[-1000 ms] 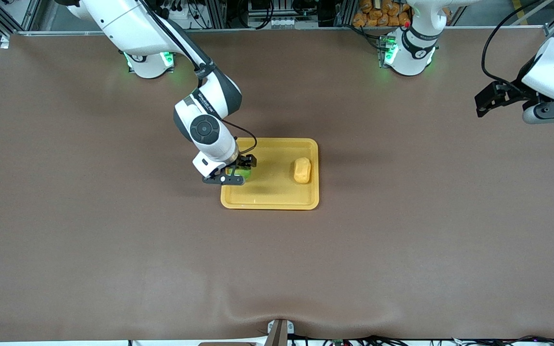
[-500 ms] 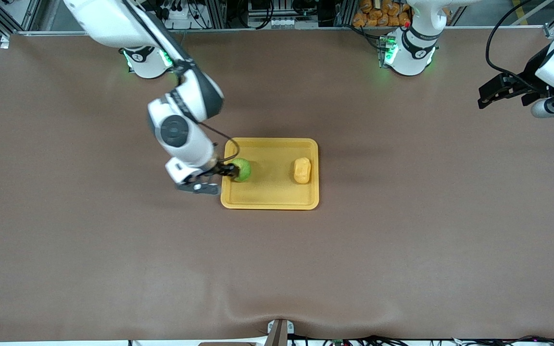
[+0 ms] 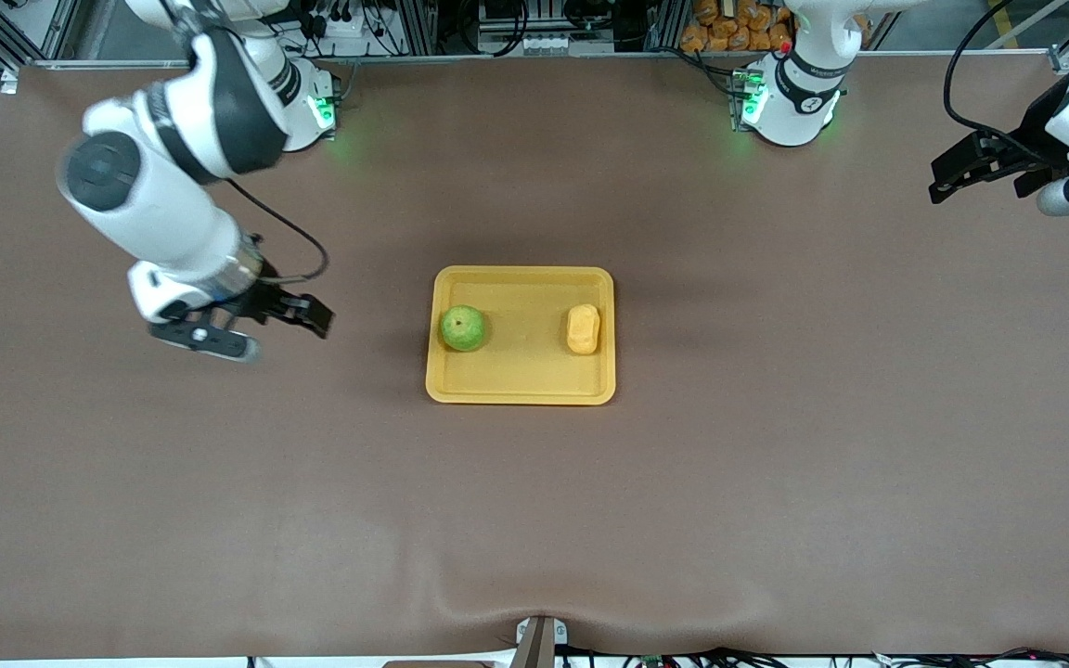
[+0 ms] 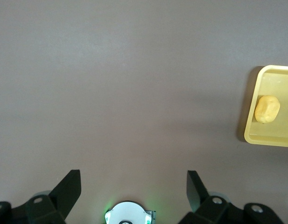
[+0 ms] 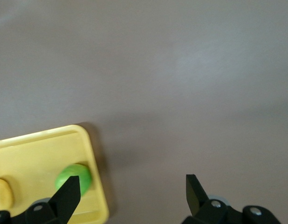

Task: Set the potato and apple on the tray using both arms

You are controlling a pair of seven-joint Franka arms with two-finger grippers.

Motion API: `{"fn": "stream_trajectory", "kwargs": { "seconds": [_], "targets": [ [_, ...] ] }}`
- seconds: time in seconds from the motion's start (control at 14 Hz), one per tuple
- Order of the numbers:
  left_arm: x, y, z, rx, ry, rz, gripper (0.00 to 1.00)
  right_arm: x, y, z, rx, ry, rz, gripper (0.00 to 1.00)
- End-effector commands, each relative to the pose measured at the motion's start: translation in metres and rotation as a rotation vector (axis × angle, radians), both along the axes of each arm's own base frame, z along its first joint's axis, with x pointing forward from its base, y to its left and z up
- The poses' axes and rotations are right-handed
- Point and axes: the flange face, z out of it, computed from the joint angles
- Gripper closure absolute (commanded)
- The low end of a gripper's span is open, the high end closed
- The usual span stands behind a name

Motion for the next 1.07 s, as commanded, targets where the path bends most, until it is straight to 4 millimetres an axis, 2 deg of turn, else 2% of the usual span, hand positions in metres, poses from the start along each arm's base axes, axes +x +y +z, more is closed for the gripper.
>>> {"fn": "stream_trajectory", "kwargs": {
  "seconds": [0.0,0.14,0.36,0.43,0.71,1.0],
  "targets": [
    [-0.005,0.0,0.003,-0.012,0.016,-0.018,0.0,-0.003,-0.081,0.023,-0.028,-0.008,0.068,0.0],
    [-0.003,-0.003,0.001,-0.014,0.014,-0.022,0.0,-0.005,-0.131,0.046,-0.035,-0.005,0.135,0.0],
    [0.0,-0.002,0.001,-0.009,0.009,-0.022,0.0,-0.012,-0.17,0.116,-0.031,0.042,0.134,0.0],
    [0.001,-0.001,0.003,-0.01,0.004,-0.019,0.0,-0.017,-0.174,0.13,-0.029,0.058,0.128,0.0],
    [0.0,0.0,0.008,-0.006,-0.007,-0.019,0.0,-0.039,-0.19,0.155,-0.025,0.061,0.102,0.0],
    [0.006,0.002,0.011,-0.01,-0.015,-0.011,0.0,-0.05,-0.191,0.165,-0.024,0.063,0.115,0.0]
  ]
}}
